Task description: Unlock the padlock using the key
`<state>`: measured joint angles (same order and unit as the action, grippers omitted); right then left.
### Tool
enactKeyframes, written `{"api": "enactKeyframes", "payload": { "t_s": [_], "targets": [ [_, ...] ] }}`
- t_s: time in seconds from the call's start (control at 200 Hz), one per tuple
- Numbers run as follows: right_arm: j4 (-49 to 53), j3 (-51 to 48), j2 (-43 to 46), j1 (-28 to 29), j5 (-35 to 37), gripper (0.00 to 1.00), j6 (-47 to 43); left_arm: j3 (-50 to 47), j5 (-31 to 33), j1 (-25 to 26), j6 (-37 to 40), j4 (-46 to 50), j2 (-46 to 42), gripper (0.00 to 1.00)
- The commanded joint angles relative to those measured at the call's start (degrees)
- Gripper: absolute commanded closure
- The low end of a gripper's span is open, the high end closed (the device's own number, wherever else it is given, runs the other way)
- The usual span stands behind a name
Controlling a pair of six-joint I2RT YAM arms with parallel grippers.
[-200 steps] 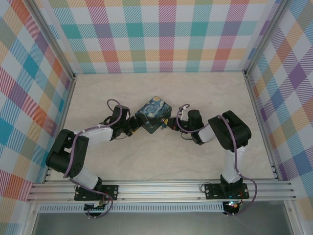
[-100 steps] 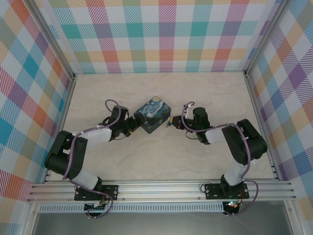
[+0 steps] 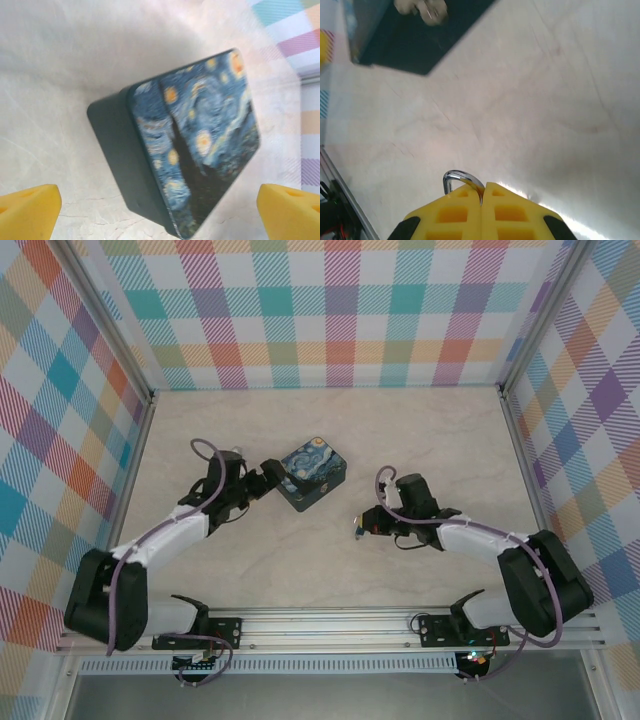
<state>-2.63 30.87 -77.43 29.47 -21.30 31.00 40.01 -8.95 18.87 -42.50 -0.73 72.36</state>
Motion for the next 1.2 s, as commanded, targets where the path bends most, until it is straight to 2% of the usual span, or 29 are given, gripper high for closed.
{"api": "enactKeyframes", "payload": {
  "t_s": [0.0,0.245,0.545,0.805,1.195],
  "targets": [
    [10.87,2.01,0.65,2.66,2.91,0.95,-0.01,-1.94,4.68,-1.11,1.97,1.88,-5.38,0.0],
    [17.6,5.94,-3.64,5.7,7.34,0.95,3.85,-2.25,6.52,-1.47,1.98,3.2,-10.24,0.0],
    [19.22,11.35,-10.24,6.21,10.07,0.94,4.3,-0.74,6.07,-1.47,2.9,3.15,-8.91,0.0],
    [19.33,13.12,-13.99,6.19,10.97,0.89,4.2,-0.19,5.79,-1.53,3.36,3.14,-8.46,0.0],
    [19.38,13.07,-12.9,6.12,11.89,0.84,3.83,0.16,6.74,-1.65,3.85,5.08,-11.21,0.0]
  ]
}}
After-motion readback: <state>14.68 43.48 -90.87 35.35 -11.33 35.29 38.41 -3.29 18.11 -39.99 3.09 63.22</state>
